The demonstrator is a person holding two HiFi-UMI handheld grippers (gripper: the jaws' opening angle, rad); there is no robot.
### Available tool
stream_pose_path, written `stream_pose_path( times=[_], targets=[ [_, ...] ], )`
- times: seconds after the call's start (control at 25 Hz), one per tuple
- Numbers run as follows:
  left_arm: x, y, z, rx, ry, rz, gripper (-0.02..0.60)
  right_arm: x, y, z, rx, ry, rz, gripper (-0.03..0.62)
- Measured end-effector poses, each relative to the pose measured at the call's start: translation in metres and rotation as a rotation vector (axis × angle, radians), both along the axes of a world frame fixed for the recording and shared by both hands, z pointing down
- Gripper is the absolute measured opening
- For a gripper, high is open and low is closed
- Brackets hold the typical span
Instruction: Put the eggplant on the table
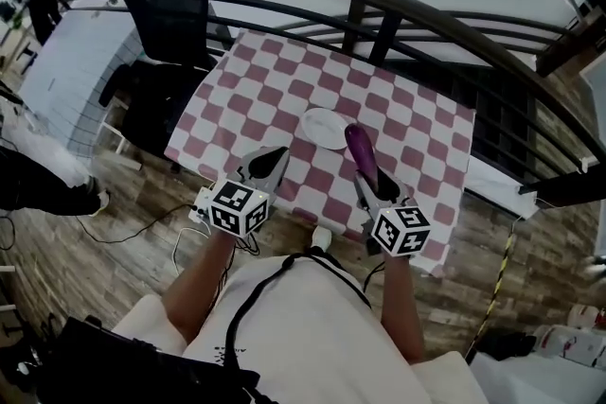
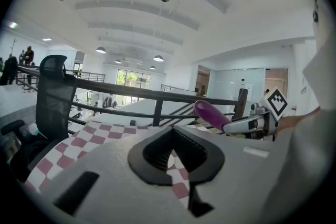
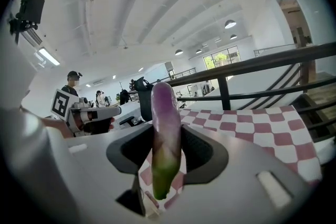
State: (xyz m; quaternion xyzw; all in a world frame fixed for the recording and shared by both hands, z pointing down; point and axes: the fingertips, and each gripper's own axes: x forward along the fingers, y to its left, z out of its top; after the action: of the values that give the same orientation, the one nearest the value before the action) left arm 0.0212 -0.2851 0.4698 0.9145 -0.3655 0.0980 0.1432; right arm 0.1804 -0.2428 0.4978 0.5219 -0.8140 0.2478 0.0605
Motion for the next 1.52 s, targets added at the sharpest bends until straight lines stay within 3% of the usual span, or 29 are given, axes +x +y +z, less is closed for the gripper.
stream_pose_path(
  times=[0.52,0.88,1.28,1.52],
  targets=[
    [0.023,-0.050,0.017,-0.031,0.006,-0.136,0.005,0.030,-0.070,0.035,-0.061,0.029,-0.141,0.175],
    [0.016,-0.061,0.043,-0.090,-0.020,-0.189,0.005,0.022,-0.090,0.059,-0.115,0.051,-0.206,0.175],
    [0.007,-0.085,0.088,-0.184,-0.037,-0.150,0.005,0.002,-0.117,0.100,-0.170,0.202,-0.248,0.175],
    [0.010,-0.097,0.109,-0.212,-0.068,-0.090,0.005,-0.008,-0.130,0.121,-0.199,0.232,-0.269,0.175]
  ],
)
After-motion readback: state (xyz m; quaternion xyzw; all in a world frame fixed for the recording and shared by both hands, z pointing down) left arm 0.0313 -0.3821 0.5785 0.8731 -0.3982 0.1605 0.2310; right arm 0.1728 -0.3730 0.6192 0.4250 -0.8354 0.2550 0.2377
